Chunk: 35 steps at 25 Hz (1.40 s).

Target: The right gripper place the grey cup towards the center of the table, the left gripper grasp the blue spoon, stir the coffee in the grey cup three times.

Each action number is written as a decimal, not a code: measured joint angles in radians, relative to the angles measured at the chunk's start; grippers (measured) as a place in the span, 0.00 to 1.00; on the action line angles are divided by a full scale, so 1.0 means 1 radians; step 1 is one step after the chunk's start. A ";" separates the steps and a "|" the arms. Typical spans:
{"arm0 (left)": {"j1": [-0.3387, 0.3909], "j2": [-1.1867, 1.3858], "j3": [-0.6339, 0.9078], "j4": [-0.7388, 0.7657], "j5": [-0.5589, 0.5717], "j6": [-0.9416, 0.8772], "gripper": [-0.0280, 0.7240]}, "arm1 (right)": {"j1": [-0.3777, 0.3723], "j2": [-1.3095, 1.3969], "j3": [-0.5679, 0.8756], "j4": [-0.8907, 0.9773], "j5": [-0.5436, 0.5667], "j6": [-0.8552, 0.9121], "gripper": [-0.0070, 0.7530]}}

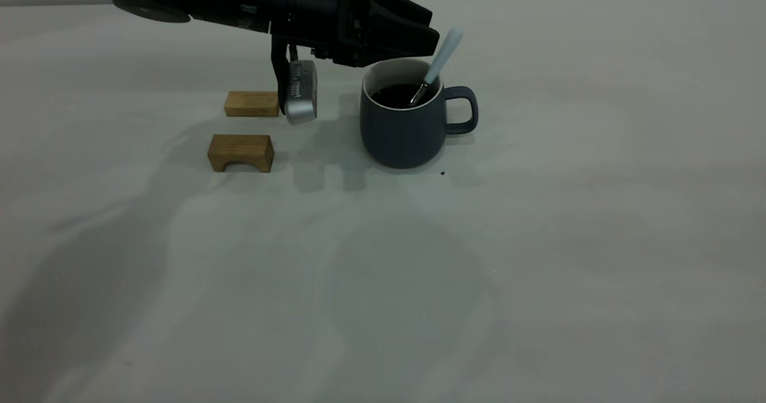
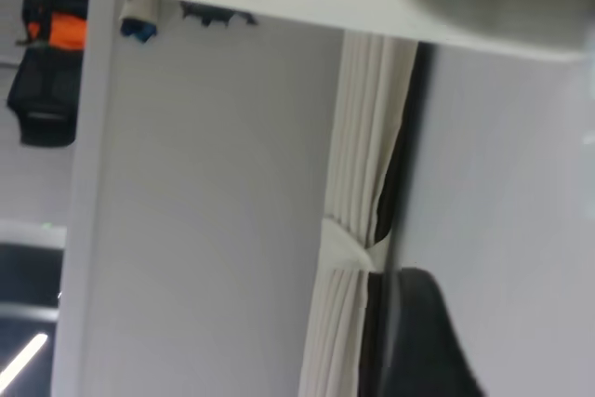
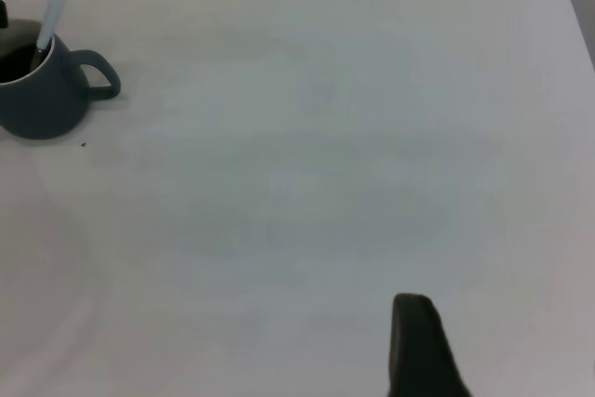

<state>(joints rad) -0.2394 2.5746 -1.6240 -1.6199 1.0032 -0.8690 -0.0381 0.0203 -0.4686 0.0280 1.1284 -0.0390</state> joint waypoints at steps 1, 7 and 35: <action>0.002 0.000 0.000 0.000 0.015 0.000 0.76 | 0.000 0.000 0.000 0.000 0.000 0.000 0.64; 0.015 -0.051 0.000 0.030 0.065 0.083 0.80 | 0.000 0.000 0.000 0.000 0.000 0.000 0.64; 0.023 -1.028 0.002 1.137 0.161 1.209 0.80 | 0.000 0.000 0.000 0.000 0.000 0.000 0.64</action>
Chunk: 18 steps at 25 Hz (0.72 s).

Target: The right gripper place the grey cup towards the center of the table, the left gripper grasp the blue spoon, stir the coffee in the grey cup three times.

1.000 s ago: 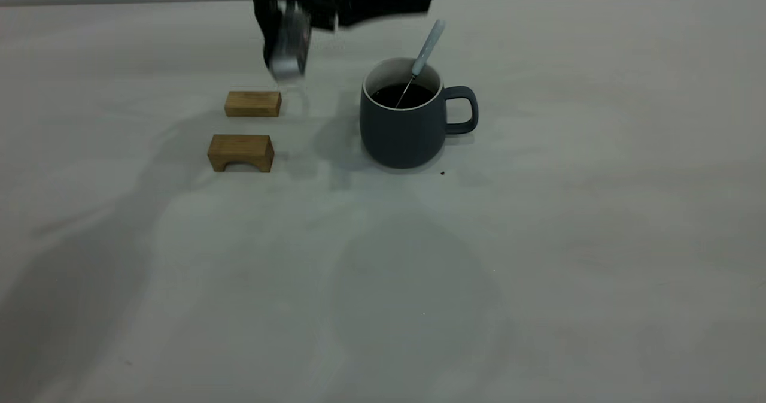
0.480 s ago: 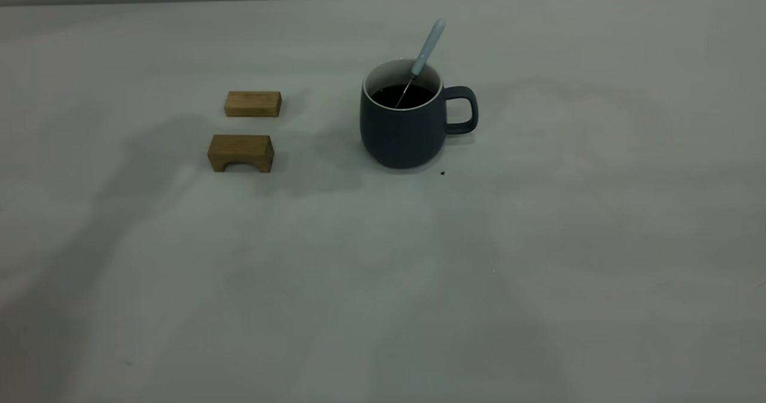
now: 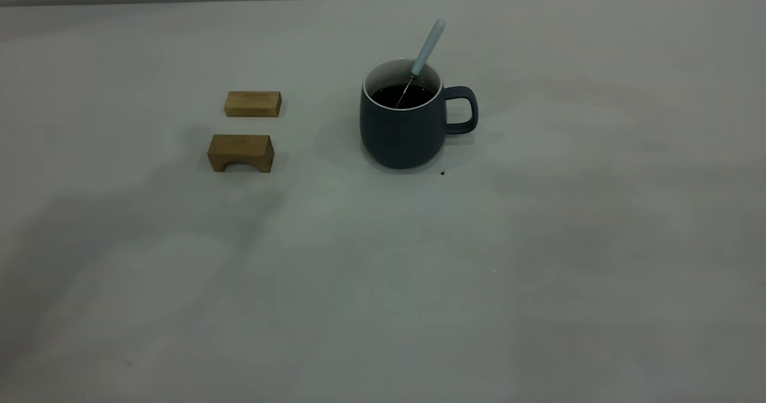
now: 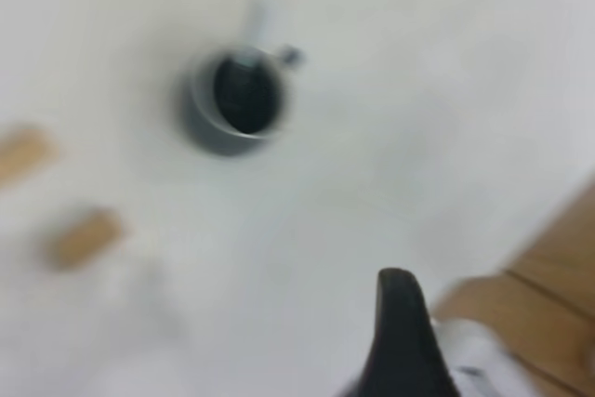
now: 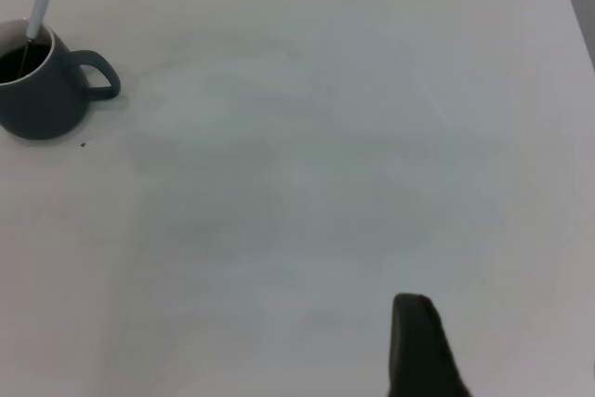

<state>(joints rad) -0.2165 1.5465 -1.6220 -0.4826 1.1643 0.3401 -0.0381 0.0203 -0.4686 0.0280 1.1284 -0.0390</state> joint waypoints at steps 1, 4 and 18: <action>0.001 -0.049 0.005 0.042 0.000 -0.009 0.80 | 0.000 0.000 0.000 0.000 0.000 0.000 0.64; 0.001 -0.192 0.069 0.191 0.004 -0.085 0.80 | 0.000 0.000 0.000 0.000 0.000 0.000 0.64; 0.009 -0.742 0.703 0.447 0.004 -0.312 0.80 | 0.000 0.000 0.000 0.000 0.000 0.000 0.64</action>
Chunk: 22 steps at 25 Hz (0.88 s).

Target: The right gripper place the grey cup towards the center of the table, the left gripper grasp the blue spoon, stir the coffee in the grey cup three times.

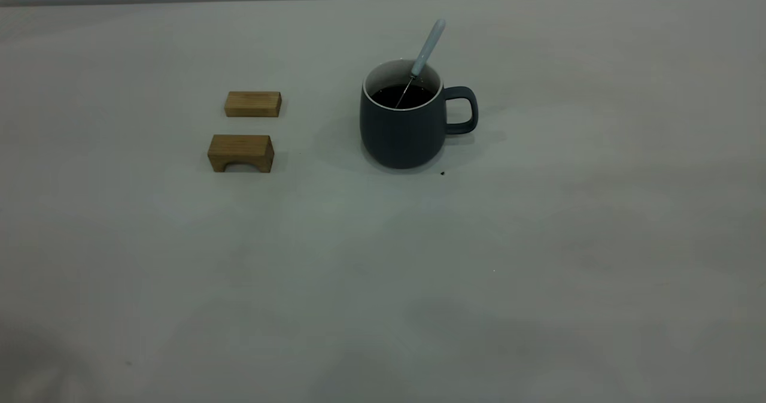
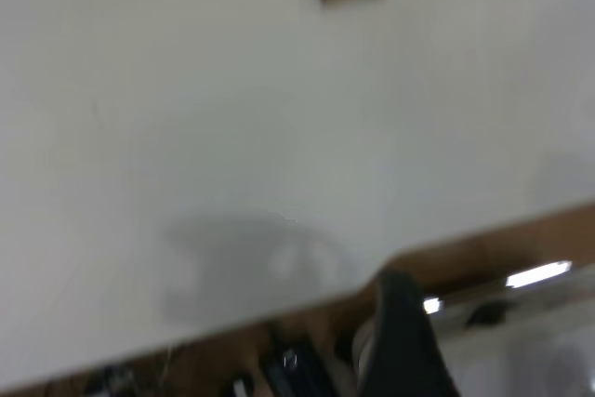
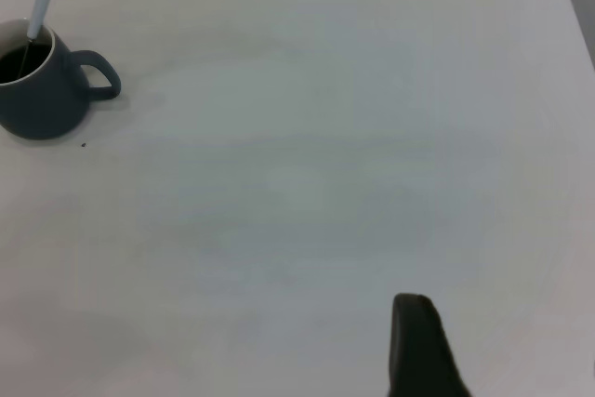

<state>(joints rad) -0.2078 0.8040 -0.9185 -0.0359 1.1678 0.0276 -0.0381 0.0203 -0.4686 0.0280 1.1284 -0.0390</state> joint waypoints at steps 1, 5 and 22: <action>0.011 -0.051 0.052 0.004 -0.005 0.000 0.80 | 0.000 0.000 0.000 0.000 0.000 0.000 0.64; 0.085 -0.241 0.277 0.015 -0.052 -0.002 0.80 | 0.000 0.000 0.000 0.000 0.000 0.000 0.64; 0.237 -0.822 0.432 0.041 -0.034 -0.006 0.80 | 0.000 0.000 0.000 0.000 0.000 0.000 0.64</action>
